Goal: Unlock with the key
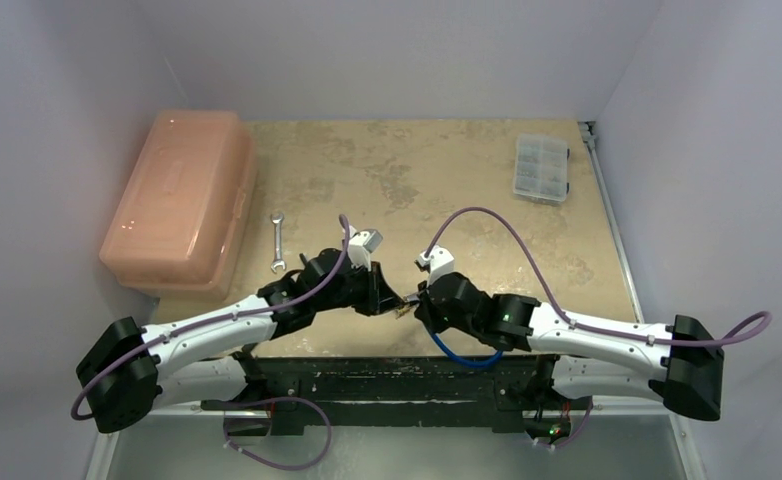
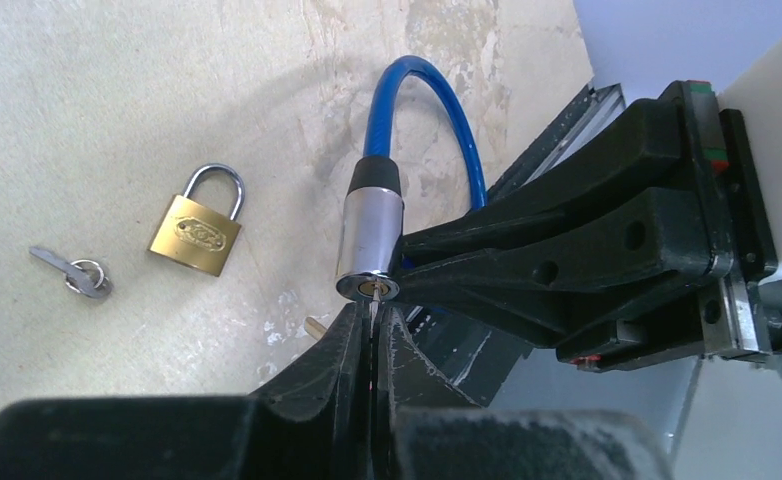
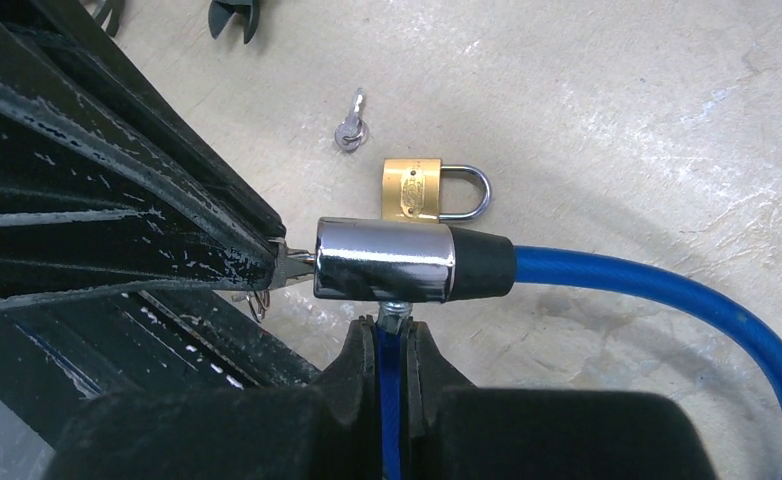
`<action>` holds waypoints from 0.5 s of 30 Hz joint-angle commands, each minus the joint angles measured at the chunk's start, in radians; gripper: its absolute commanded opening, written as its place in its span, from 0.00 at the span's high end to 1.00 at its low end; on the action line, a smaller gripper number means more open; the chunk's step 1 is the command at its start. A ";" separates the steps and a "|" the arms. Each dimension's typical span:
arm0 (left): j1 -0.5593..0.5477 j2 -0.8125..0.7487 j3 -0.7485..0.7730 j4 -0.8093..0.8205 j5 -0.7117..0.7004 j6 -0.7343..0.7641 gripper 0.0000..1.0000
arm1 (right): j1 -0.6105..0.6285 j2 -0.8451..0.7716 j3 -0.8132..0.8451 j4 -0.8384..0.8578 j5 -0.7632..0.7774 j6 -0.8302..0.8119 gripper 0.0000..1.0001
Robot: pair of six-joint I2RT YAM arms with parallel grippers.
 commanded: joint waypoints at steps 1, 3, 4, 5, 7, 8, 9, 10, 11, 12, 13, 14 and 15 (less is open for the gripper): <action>-0.005 0.007 0.057 -0.059 -0.027 0.126 1.00 | 0.014 -0.007 0.121 0.136 -0.024 0.035 1.00; -0.005 0.011 0.064 -0.065 -0.031 0.145 1.00 | 0.014 -0.006 0.129 0.122 -0.025 0.040 1.00; -0.005 0.011 0.065 -0.065 -0.033 0.155 1.00 | 0.014 -0.006 0.133 0.113 -0.026 0.042 1.00; -0.005 0.011 0.066 -0.065 -0.035 0.165 1.00 | 0.014 -0.006 0.136 0.108 -0.027 0.045 1.00; -0.005 0.007 0.067 -0.095 -0.045 0.187 1.00 | 0.014 -0.006 0.143 0.098 -0.030 0.049 1.00; -0.005 0.002 0.067 -0.102 -0.050 0.198 1.00 | 0.014 -0.005 0.147 0.091 -0.032 0.052 1.00; -0.005 -0.003 0.066 -0.108 -0.058 0.211 1.00 | 0.014 -0.007 0.149 0.083 -0.035 0.057 1.00; -0.005 -0.009 0.067 -0.111 -0.067 0.225 1.00 | 0.014 -0.006 0.152 0.074 -0.041 0.063 1.00; -0.006 -0.018 0.065 -0.112 -0.076 0.239 1.00 | 0.014 -0.008 0.155 0.065 -0.049 0.071 1.00; -0.008 -0.027 0.064 -0.117 -0.088 0.253 1.00 | 0.014 -0.009 0.159 0.061 -0.062 0.077 1.00; -0.010 -0.036 0.063 -0.120 -0.100 0.272 1.00 | 0.014 -0.010 0.161 0.062 -0.079 0.078 1.00; -0.013 -0.045 0.061 -0.121 -0.112 0.282 1.00 | 0.014 -0.008 0.165 0.056 -0.084 0.080 1.00; -0.017 -0.053 0.060 -0.123 -0.120 0.302 1.00 | 0.014 -0.007 0.170 0.049 -0.086 0.081 1.00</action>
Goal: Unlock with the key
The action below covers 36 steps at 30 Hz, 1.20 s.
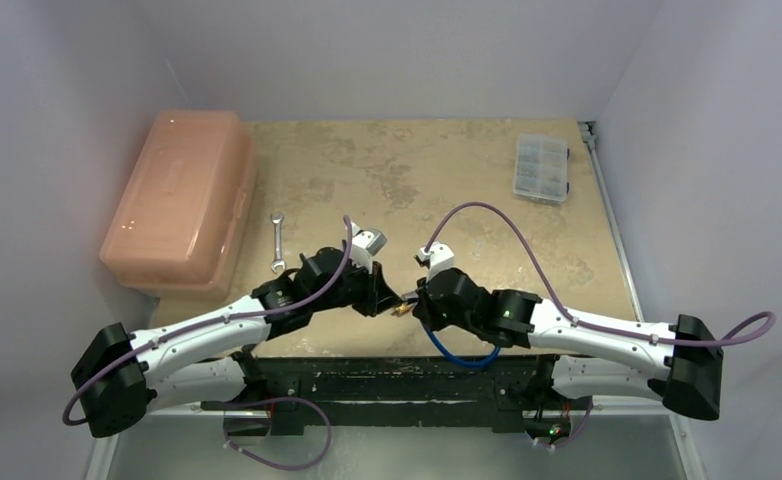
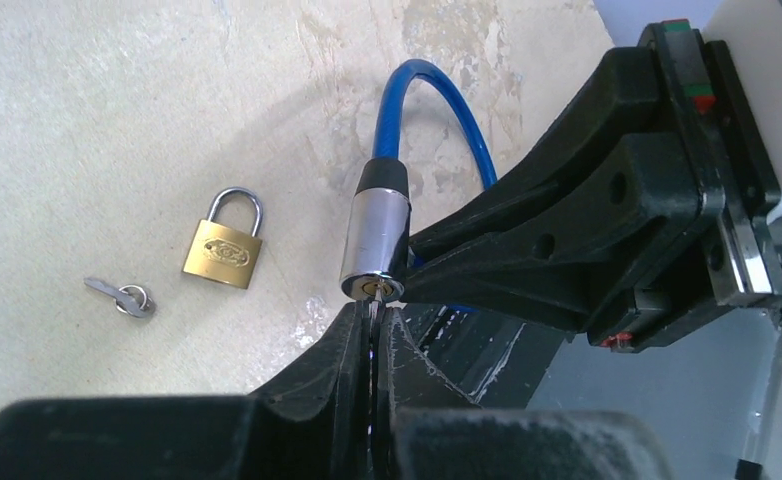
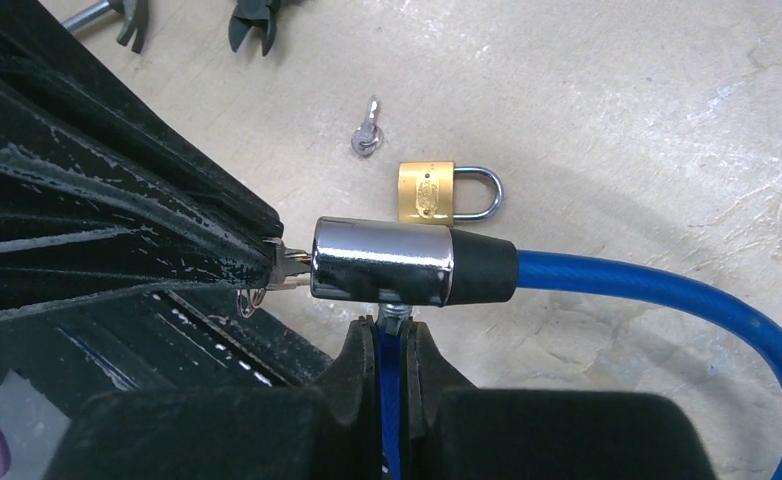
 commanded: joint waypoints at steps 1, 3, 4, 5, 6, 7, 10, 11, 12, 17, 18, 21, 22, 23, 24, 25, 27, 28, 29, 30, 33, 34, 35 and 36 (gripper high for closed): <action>-0.012 -0.026 0.012 -0.045 -0.099 0.137 1.00 | 0.014 -0.018 0.114 0.107 -0.086 0.041 1.00; -0.022 -0.035 0.011 -0.045 -0.115 0.157 1.00 | 0.014 -0.013 0.125 0.091 -0.097 0.046 1.00; -0.029 -0.038 0.010 -0.043 -0.124 0.166 1.00 | 0.014 -0.010 0.132 0.084 -0.101 0.048 1.00; -0.037 -0.038 0.012 -0.044 -0.135 0.176 1.00 | 0.014 -0.007 0.137 0.078 -0.104 0.050 1.00; -0.045 -0.037 0.015 -0.048 -0.149 0.187 1.00 | 0.014 -0.005 0.143 0.066 -0.106 0.052 1.00; -0.060 -0.034 0.021 -0.056 -0.166 0.202 1.00 | 0.014 0.000 0.154 0.053 -0.106 0.055 1.00; -0.103 -0.026 0.031 -0.068 -0.221 0.261 1.00 | 0.014 0.016 0.184 0.014 -0.107 0.058 1.00; -0.119 -0.023 0.033 -0.071 -0.240 0.280 1.00 | 0.014 0.020 0.191 0.005 -0.109 0.057 1.00; -0.134 -0.020 0.037 -0.070 -0.261 0.301 1.00 | 0.014 0.021 0.197 0.000 -0.111 0.057 1.00; -0.203 -0.010 0.038 -0.053 -0.320 0.384 1.00 | 0.012 0.023 0.231 -0.041 -0.118 0.040 1.00; -0.217 -0.011 0.033 -0.043 -0.331 0.402 1.00 | 0.012 0.022 0.237 -0.049 -0.121 0.037 1.00; -0.251 -0.003 0.032 -0.040 -0.370 0.450 1.00 | 0.010 0.020 0.256 -0.068 -0.140 0.024 1.00; -0.260 0.000 0.033 -0.044 -0.386 0.463 1.00 | 0.008 0.020 0.262 -0.075 -0.150 0.019 1.00; -0.267 0.006 0.036 -0.050 -0.399 0.478 1.00 | 0.005 0.018 0.267 -0.081 -0.158 0.011 1.00; -0.273 0.010 0.037 -0.056 -0.412 0.493 1.00 | 0.003 0.016 0.271 -0.088 -0.166 0.008 1.00; -0.281 0.012 0.034 -0.055 -0.431 0.505 1.00 | -0.003 0.010 0.274 -0.091 -0.177 0.001 1.00; -0.288 0.011 0.028 -0.051 -0.455 0.515 1.00 | -0.016 -0.001 0.276 -0.099 -0.197 -0.013 1.00; -0.288 0.010 0.023 -0.050 -0.470 0.517 1.00 | -0.025 -0.010 0.277 -0.105 -0.205 -0.021 1.00; -0.289 0.008 0.019 -0.049 -0.485 0.515 1.00 | -0.035 -0.021 0.277 -0.110 -0.213 -0.030 1.00; -0.290 0.004 0.011 -0.044 -0.498 0.516 1.00 | -0.045 -0.030 0.278 -0.117 -0.222 -0.038 1.00; -0.291 -0.011 -0.022 -0.010 -0.524 0.515 1.00 | -0.093 -0.052 0.272 -0.125 -0.278 -0.062 1.00; -0.293 -0.013 -0.033 -0.004 -0.523 0.518 1.00 | -0.109 -0.058 0.270 -0.126 -0.294 -0.068 1.00; -0.296 -0.013 -0.044 0.031 -0.522 0.522 1.00 | -0.126 -0.062 0.269 -0.127 -0.318 -0.073 1.00; -0.300 -0.014 -0.055 0.051 -0.520 0.530 1.00 | -0.140 -0.063 0.269 -0.128 -0.341 -0.077 1.00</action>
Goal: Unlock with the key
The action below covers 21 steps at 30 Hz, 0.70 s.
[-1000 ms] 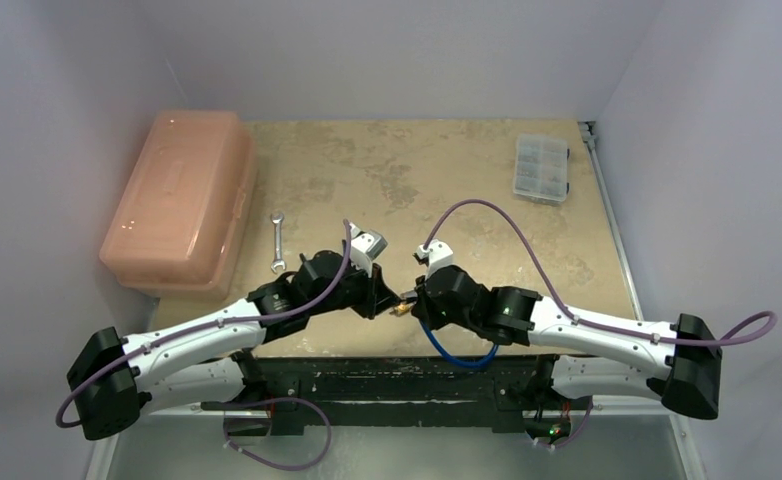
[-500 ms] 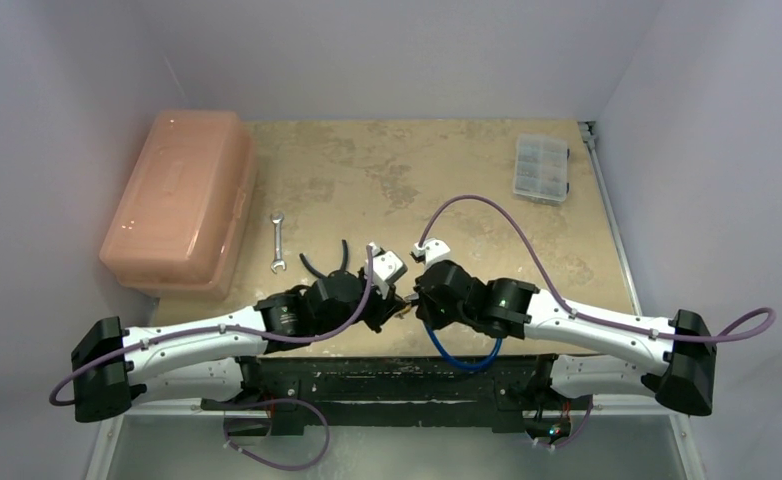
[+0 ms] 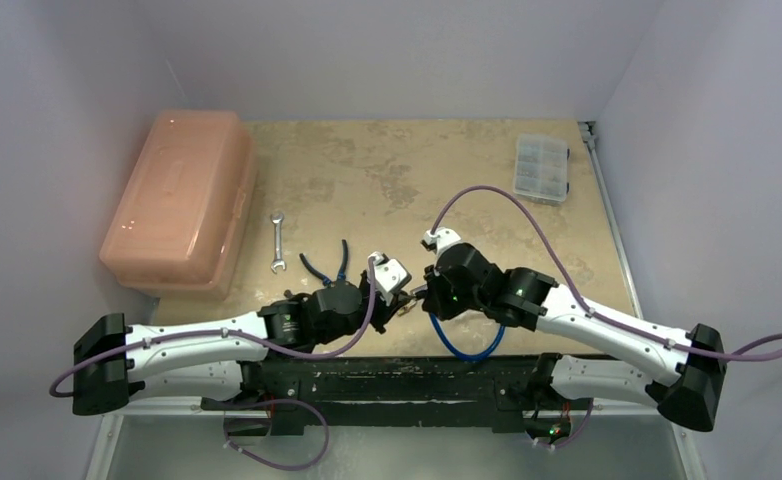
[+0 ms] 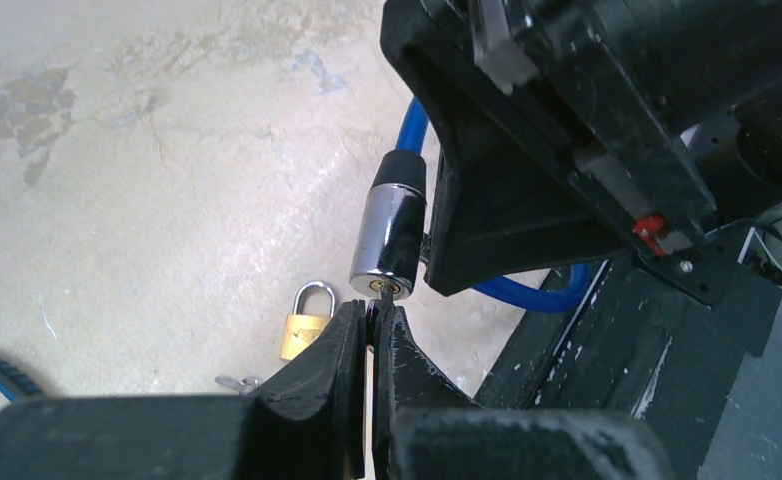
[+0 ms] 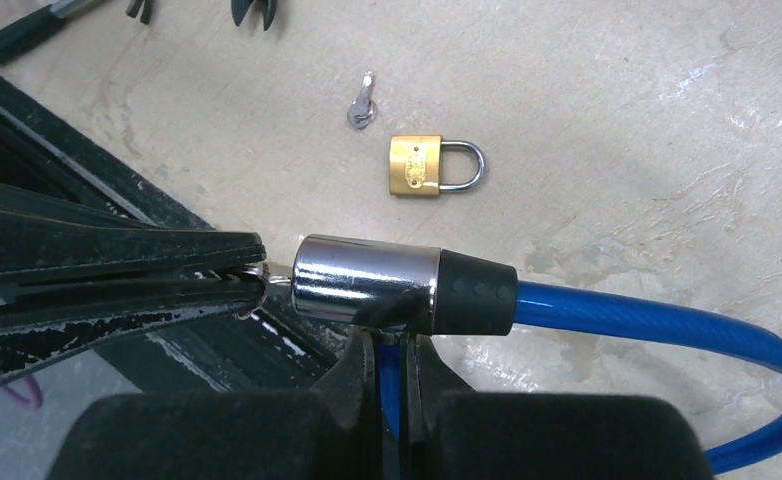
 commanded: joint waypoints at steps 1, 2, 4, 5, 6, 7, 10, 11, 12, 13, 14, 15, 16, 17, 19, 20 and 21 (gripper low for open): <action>-0.008 0.017 -0.081 -0.004 -0.094 0.101 1.00 | -0.045 -0.068 0.106 0.112 -0.205 -0.028 1.00; -0.016 0.016 -0.092 0.012 -0.101 0.111 1.00 | -0.056 -0.066 0.113 0.105 -0.227 -0.034 1.00; -0.035 0.017 -0.111 0.036 -0.120 0.146 1.00 | -0.078 -0.059 0.131 0.089 -0.280 -0.045 1.00; -0.044 0.017 -0.115 0.043 -0.135 0.159 1.00 | -0.086 -0.056 0.141 0.082 -0.306 -0.049 1.00; -0.051 0.022 -0.116 0.047 -0.151 0.173 1.00 | -0.091 -0.051 0.150 0.074 -0.324 -0.053 1.00; -0.060 0.029 -0.116 0.050 -0.172 0.187 1.00 | -0.093 -0.046 0.162 0.064 -0.340 -0.059 1.00; -0.105 0.063 -0.110 0.060 -0.255 0.262 1.00 | -0.101 -0.021 0.187 0.041 -0.398 -0.067 1.00; -0.124 0.077 -0.108 0.064 -0.289 0.283 1.00 | -0.104 -0.013 0.190 0.039 -0.418 -0.067 1.00; -0.140 0.093 -0.106 0.071 -0.319 0.308 1.00 | -0.105 -0.007 0.190 0.039 -0.433 -0.066 1.00; -0.162 0.108 -0.105 0.081 -0.348 0.329 1.00 | -0.106 0.001 0.190 0.038 -0.448 -0.066 1.00; -0.175 0.127 -0.106 0.090 -0.383 0.346 1.00 | -0.108 0.007 0.189 0.037 -0.457 -0.065 1.00; -0.187 0.140 -0.106 0.100 -0.403 0.362 1.00 | -0.109 0.012 0.186 0.037 -0.466 -0.064 1.00; -0.195 0.148 -0.110 0.110 -0.419 0.374 1.00 | -0.111 0.019 0.185 0.035 -0.475 -0.064 1.00; -0.204 0.152 -0.114 0.122 -0.432 0.388 1.00 | -0.114 0.022 0.184 0.032 -0.480 -0.063 1.00; -0.224 0.152 -0.126 0.146 -0.453 0.421 1.00 | -0.123 0.032 0.186 0.026 -0.497 -0.062 1.00; -0.233 0.149 -0.131 0.158 -0.457 0.443 1.00 | -0.128 0.036 0.189 0.022 -0.503 -0.062 1.00; -0.245 0.148 -0.136 0.169 -0.467 0.472 1.00 | -0.131 0.043 0.194 0.016 -0.510 -0.062 1.00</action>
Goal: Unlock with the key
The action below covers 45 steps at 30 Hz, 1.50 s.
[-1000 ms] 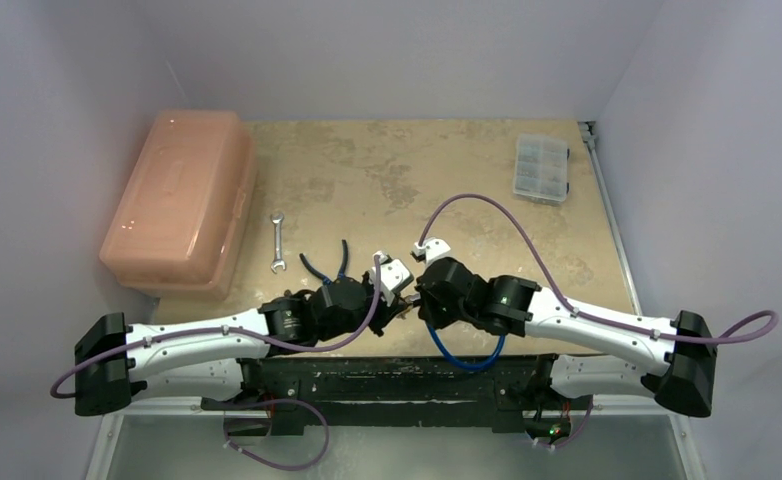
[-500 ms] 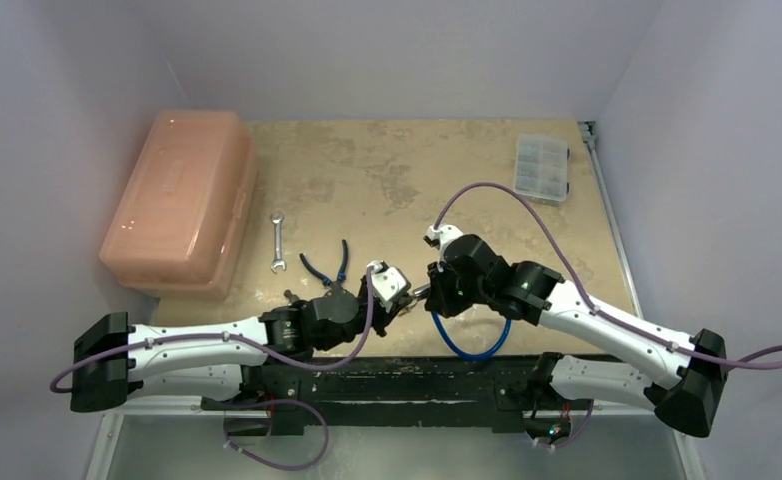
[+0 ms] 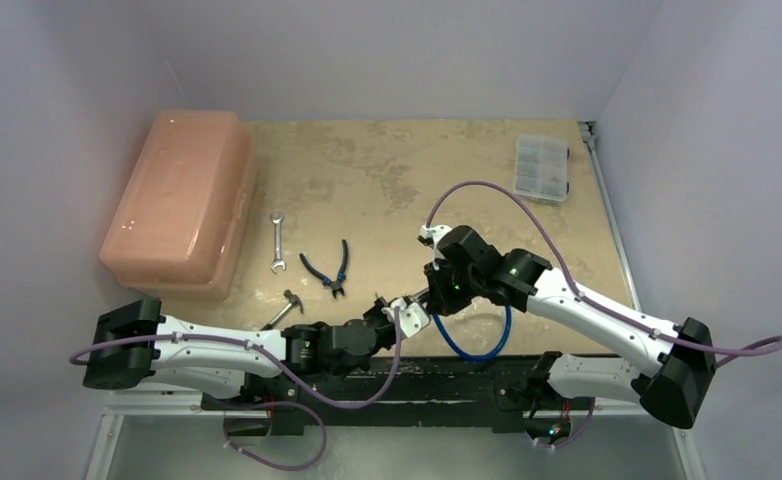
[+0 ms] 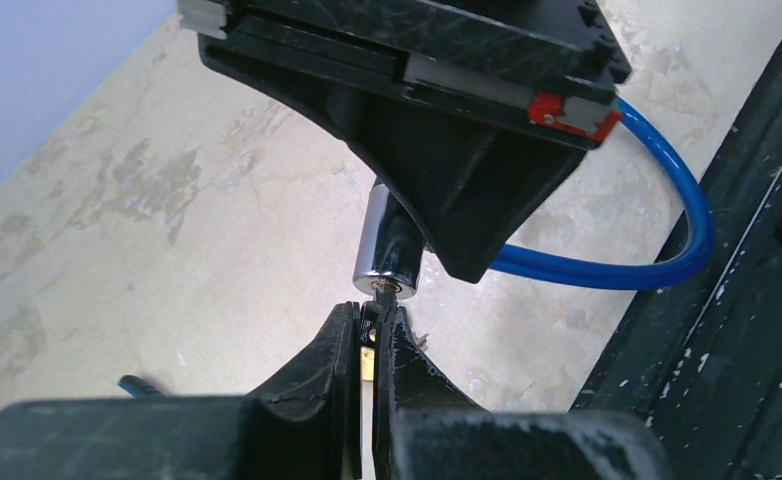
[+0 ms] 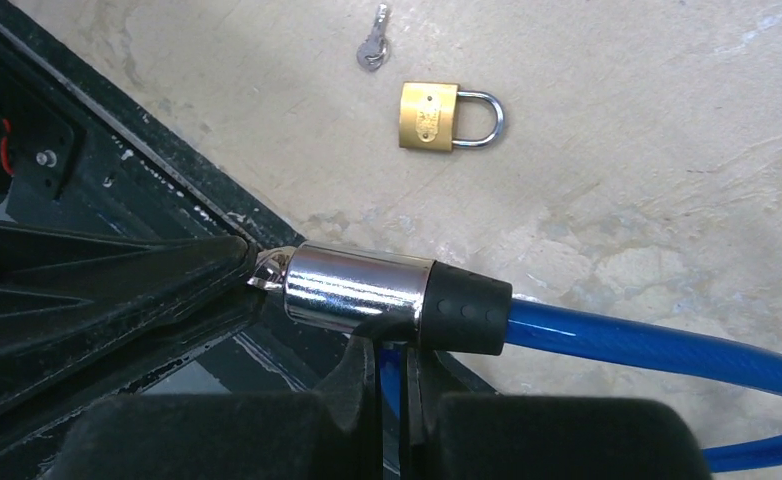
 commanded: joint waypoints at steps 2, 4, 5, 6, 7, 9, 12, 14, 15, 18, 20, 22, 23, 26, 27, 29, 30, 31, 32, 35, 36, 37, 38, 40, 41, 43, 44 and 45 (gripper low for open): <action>-0.045 0.051 -0.058 -0.079 -0.150 0.222 1.00 | 0.007 -0.012 0.126 0.128 -0.286 0.044 1.00; -0.064 0.078 -0.048 -0.075 -0.183 0.285 1.00 | 0.006 -0.001 0.132 0.127 -0.307 0.044 1.00; -0.074 0.096 -0.043 -0.073 -0.202 0.317 1.00 | 0.006 0.001 0.135 0.126 -0.312 0.044 1.00; -0.085 0.118 -0.037 -0.075 -0.230 0.347 1.00 | 0.006 0.002 0.138 0.123 -0.313 0.045 1.00; -0.092 0.139 -0.031 -0.081 -0.255 0.372 1.00 | 0.006 0.003 0.140 0.120 -0.313 0.046 1.00; -0.097 0.172 -0.014 -0.103 -0.290 0.403 1.00 | 0.006 0.001 0.142 0.114 -0.311 0.043 1.00; -0.096 0.164 -0.004 -0.106 -0.313 0.406 1.00 | 0.006 -0.007 0.138 0.110 -0.303 0.042 1.00; -0.096 0.116 -0.015 -0.102 -0.271 0.383 1.00 | 0.006 -0.014 0.133 0.113 -0.295 0.043 1.00; -0.096 0.084 -0.025 -0.105 -0.238 0.373 0.97 | 0.006 -0.017 0.131 0.113 -0.292 0.043 1.00; -0.096 -0.009 -0.033 -0.151 -0.180 0.307 0.75 | 0.006 -0.026 0.124 0.119 -0.278 0.044 1.00; -0.096 -0.064 -0.031 -0.183 -0.164 0.257 0.63 | 0.006 -0.030 0.121 0.121 -0.272 0.044 1.00; -0.096 -0.118 -0.029 -0.188 -0.147 0.211 0.56 | 0.006 -0.034 0.118 0.123 -0.270 0.044 1.00; -0.096 -0.141 -0.025 -0.195 -0.133 0.189 0.54 | 0.006 -0.035 0.117 0.125 -0.267 0.045 1.00; -0.094 -0.213 -0.006 -0.233 -0.097 0.097 0.50 | 0.006 -0.040 0.112 0.130 -0.256 0.045 1.00; -0.094 -0.238 0.001 -0.251 -0.078 0.068 0.49 | 0.006 -0.041 0.109 0.133 -0.252 0.046 1.00; -0.094 -0.288 0.009 -0.293 -0.038 0.010 0.47 | 0.006 -0.042 0.101 0.140 -0.246 0.046 1.00; -0.093 -0.314 0.015 -0.308 -0.023 -0.018 0.46 | 0.006 -0.043 0.095 0.145 -0.245 0.046 1.00; -0.094 -0.339 0.021 -0.348 -0.017 -0.052 0.45 | 0.006 -0.045 0.089 0.152 -0.242 0.046 1.00; -0.094 -0.373 0.025 -0.369 -0.018 -0.078 0.44 | 0.006 -0.046 0.083 0.158 -0.238 0.049 1.00; -0.094 -0.453 0.032 -0.418 0.008 -0.164 0.43 | 0.006 -0.052 0.065 0.177 -0.229 0.060 1.00; -0.094 -0.475 0.032 -0.426 0.014 -0.184 0.43 | 0.006 -0.053 0.057 0.185 -0.230 0.062 1.00; -0.094 -0.495 0.032 -0.433 0.012 -0.207 0.43 | 0.006 -0.055 0.051 0.192 -0.232 0.065 1.00; -0.094 -0.512 0.034 -0.441 -0.001 -0.239 0.43 | 0.006 -0.057 0.045 0.199 -0.231 0.068 1.00; -0.094 -0.535 0.051 -0.465 -0.042 -0.315 0.44 | 0.006 -0.058 0.035 0.210 -0.222 0.076 1.00; -0.094 -0.542 0.059 -0.475 -0.060 -0.355 0.45 | 0.006 -0.058 0.031 0.213 -0.213 0.079 1.00; -0.094 -0.547 0.073 -0.493 -0.106 -0.455 0.48 | 0.006 -0.057 0.021 0.219 -0.173 0.085 1.00; -0.094 -0.547 0.081 -0.503 -0.131 -0.506 0.48 | 0.006 -0.055 0.015 0.219 -0.149 0.090 1.00; -0.094 -0.541 0.091 -0.516 -0.153 -0.559 0.49 | 0.006 -0.054 0.009 0.221 -0.135 0.096 1.00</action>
